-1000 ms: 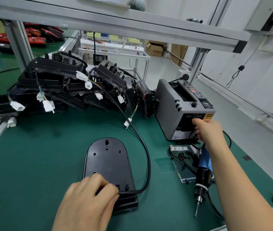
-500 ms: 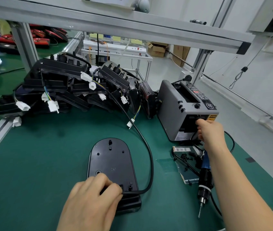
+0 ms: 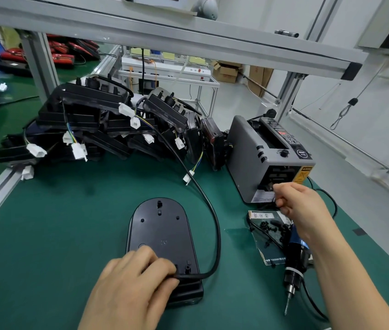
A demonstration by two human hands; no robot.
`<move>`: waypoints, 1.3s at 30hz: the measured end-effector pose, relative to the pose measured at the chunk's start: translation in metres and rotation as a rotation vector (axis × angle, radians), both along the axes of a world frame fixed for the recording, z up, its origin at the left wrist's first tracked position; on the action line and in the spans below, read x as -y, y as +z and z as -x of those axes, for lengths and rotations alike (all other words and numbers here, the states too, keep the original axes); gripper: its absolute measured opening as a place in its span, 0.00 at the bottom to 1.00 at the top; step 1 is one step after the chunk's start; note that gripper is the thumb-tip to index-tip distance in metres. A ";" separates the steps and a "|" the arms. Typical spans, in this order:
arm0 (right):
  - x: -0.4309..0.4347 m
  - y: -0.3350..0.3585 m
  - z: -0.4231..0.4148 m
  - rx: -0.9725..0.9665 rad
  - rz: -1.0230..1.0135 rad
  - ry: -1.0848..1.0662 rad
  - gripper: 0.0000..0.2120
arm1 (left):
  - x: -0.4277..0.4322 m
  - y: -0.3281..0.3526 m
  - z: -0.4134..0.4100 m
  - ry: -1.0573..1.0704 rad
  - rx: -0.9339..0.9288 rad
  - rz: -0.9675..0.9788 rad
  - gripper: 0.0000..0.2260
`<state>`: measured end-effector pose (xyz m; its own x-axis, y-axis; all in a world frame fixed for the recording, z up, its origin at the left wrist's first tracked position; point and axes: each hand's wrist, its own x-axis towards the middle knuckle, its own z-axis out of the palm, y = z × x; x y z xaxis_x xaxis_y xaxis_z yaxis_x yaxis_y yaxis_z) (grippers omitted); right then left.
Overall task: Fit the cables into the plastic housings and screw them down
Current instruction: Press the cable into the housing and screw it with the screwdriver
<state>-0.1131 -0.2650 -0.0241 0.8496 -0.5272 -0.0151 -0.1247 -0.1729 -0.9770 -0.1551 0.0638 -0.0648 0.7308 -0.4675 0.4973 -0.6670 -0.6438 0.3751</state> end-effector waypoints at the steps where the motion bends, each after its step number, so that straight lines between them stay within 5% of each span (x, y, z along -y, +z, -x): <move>1: -0.009 0.002 0.003 -0.001 0.002 0.067 0.08 | -0.002 0.002 -0.001 -0.001 -0.037 0.018 0.08; 6: -0.071 0.013 0.012 0.001 0.026 0.373 0.10 | -0.006 0.017 -0.012 0.063 -0.339 0.211 0.04; 14: -0.148 0.016 0.015 0.022 0.239 0.684 0.07 | 0.003 0.034 -0.036 0.154 -0.533 0.552 0.06; 30: -0.175 0.005 0.009 -0.014 0.387 0.653 0.03 | -0.011 0.023 -0.037 0.186 -0.689 0.622 0.07; 39: -0.183 0.000 0.001 -0.004 0.419 0.648 0.11 | -0.025 0.008 -0.035 0.189 -0.778 0.685 0.07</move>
<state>-0.1145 -0.0816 -0.0244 0.9910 0.1133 0.0720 0.1240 -0.5683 -0.8134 -0.1201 0.0886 -0.0568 0.9937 -0.1092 -0.0253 0.0029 -0.2004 0.9797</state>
